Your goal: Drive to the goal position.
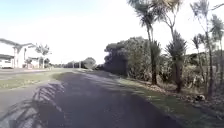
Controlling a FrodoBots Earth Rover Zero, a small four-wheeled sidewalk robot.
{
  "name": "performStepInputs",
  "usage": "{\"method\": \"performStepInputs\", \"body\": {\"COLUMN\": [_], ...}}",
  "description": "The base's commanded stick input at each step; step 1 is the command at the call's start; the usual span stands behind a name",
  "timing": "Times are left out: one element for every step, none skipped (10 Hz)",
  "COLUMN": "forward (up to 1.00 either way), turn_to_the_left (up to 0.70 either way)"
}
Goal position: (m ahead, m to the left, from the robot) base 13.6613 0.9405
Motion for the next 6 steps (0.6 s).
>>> {"method": "performStepInputs", "body": {"forward": [1.00,1.00,1.00,1.00,1.00,1.00], "turn_to_the_left": [0.06,0.00,0.00,0.00,0.00,0.00]}}
